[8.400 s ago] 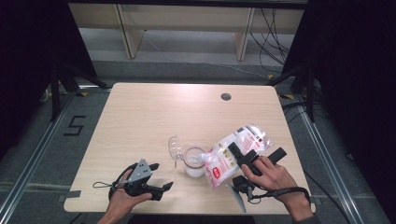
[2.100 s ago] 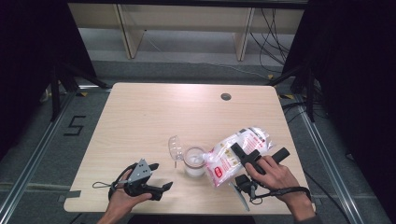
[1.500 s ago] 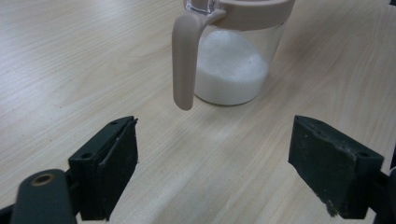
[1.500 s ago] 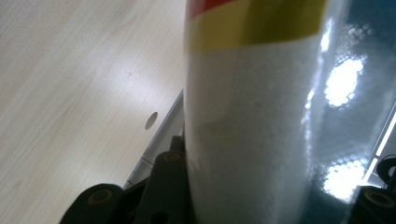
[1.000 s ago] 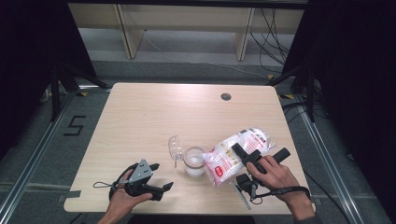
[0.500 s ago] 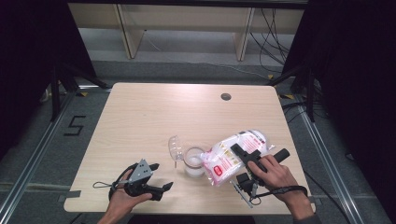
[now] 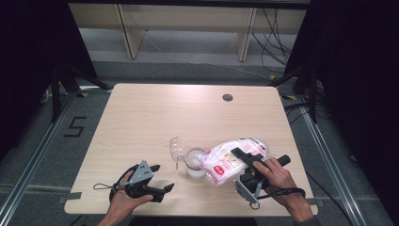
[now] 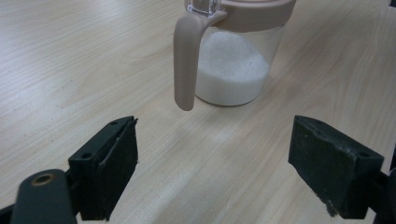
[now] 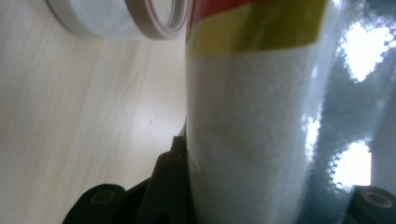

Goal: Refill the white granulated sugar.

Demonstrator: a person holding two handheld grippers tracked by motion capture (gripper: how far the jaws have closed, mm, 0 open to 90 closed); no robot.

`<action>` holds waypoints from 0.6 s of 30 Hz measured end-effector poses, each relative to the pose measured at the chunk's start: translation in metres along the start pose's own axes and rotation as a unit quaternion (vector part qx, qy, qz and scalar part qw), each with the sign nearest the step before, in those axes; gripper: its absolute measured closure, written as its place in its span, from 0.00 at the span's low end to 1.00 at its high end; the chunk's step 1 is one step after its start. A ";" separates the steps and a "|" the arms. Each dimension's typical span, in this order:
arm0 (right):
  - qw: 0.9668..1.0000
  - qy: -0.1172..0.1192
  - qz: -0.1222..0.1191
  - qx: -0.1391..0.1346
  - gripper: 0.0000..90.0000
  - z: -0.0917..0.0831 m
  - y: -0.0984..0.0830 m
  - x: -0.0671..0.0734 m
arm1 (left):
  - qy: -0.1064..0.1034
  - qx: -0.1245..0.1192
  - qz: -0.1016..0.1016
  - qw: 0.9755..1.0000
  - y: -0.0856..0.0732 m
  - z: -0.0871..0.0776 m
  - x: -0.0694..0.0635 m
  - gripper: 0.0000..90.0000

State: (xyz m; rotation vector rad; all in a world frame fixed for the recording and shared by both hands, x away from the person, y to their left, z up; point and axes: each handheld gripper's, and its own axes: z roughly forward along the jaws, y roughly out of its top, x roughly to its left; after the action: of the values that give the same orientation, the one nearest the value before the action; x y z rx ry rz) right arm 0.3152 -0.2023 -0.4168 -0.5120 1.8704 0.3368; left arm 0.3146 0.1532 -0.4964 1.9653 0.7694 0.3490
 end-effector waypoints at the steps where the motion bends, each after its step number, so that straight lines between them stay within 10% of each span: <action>1: 1.000 0.000 0.010 -0.006 0.87 0.000 -0.001 0.000 | 0.001 -0.001 0.003 1.000 0.000 0.000 0.000 0.17; 8: 0.992 0.011 0.119 -0.030 0.87 -0.001 -0.009 0.007 | 0.000 -0.001 0.009 1.000 0.001 0.000 0.001 0.17; 18: 0.986 0.003 0.154 -0.055 0.88 0.000 -0.017 0.006 | 0.004 -0.002 0.005 1.000 0.001 -0.001 0.001 0.17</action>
State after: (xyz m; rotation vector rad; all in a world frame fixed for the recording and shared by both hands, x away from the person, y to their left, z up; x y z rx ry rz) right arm 0.3222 -0.2185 -0.4223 -0.2951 1.9449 0.6484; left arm 0.3147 0.1540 -0.4945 1.9665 0.7628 0.3637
